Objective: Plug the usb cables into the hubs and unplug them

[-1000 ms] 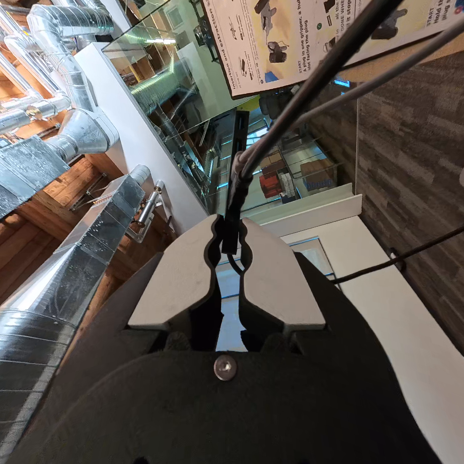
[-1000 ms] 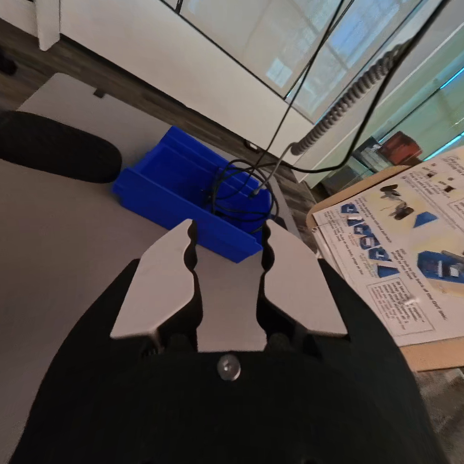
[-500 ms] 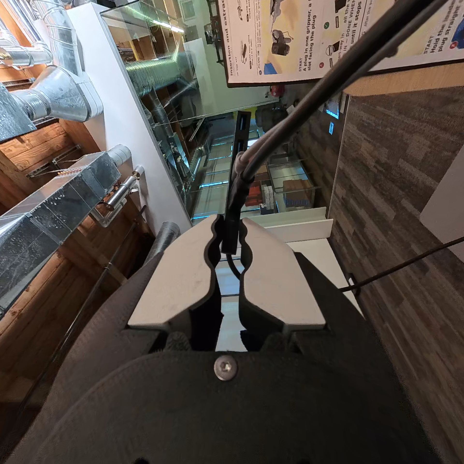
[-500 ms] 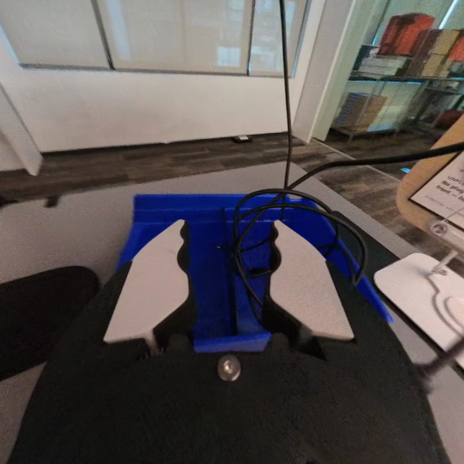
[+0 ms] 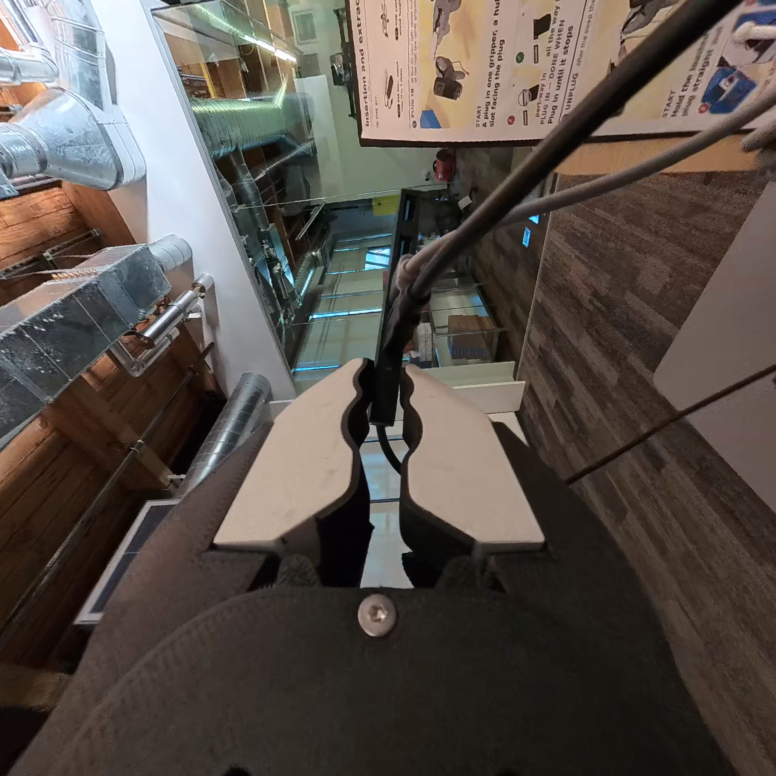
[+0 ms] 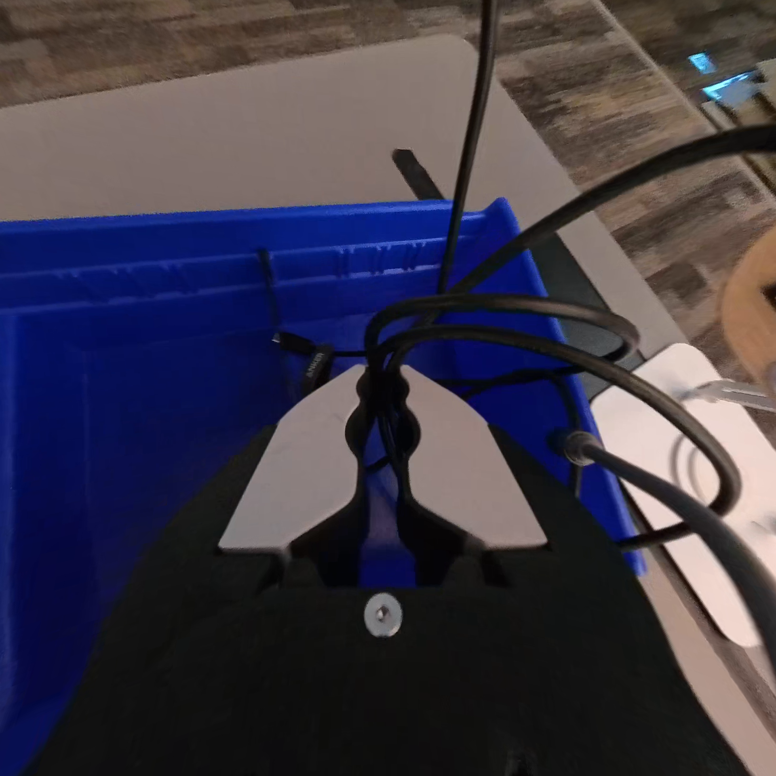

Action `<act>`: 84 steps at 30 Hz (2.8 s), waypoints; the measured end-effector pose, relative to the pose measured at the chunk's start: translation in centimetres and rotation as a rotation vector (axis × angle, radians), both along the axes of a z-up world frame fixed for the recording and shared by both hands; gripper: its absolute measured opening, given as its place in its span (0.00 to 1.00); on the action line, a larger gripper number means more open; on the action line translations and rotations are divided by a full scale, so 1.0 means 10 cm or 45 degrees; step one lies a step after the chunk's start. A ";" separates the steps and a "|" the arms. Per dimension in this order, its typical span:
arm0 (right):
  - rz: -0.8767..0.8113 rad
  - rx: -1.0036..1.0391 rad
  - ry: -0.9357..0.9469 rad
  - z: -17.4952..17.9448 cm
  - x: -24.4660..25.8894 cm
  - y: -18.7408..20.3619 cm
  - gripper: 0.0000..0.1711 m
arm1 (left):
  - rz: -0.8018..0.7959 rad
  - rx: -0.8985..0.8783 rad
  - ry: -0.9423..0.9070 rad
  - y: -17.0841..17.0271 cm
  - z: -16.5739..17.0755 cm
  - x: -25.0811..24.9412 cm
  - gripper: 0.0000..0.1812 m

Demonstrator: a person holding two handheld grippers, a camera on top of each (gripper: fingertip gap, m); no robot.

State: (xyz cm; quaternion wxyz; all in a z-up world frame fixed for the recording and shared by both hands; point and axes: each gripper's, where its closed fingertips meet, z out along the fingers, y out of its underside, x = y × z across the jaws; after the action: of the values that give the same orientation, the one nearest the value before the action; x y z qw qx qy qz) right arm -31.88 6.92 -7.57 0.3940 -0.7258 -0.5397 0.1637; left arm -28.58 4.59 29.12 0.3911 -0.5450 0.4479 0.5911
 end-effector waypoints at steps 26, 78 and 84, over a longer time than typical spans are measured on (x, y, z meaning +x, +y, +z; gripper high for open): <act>0.277 0.665 0.721 1.60 0.17 -0.57 0.13 | -0.077 0.031 -0.381 0.04 -0.11 -0.07 0.06; 0.008 1.480 -0.815 1.59 0.53 0.78 0.03 | -0.129 0.140 -0.657 0.09 0.16 -0.17 0.06; 0.105 1.535 -0.211 2.41 0.81 0.07 0.05 | -0.187 0.325 -0.715 -0.30 1.17 -0.03 0.07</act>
State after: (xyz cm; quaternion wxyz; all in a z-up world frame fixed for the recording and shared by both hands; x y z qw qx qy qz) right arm -23.75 7.61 16.57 0.6855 -0.3638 -0.5938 -0.2125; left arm -28.92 1.61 40.84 0.6065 -0.5995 0.2827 0.4390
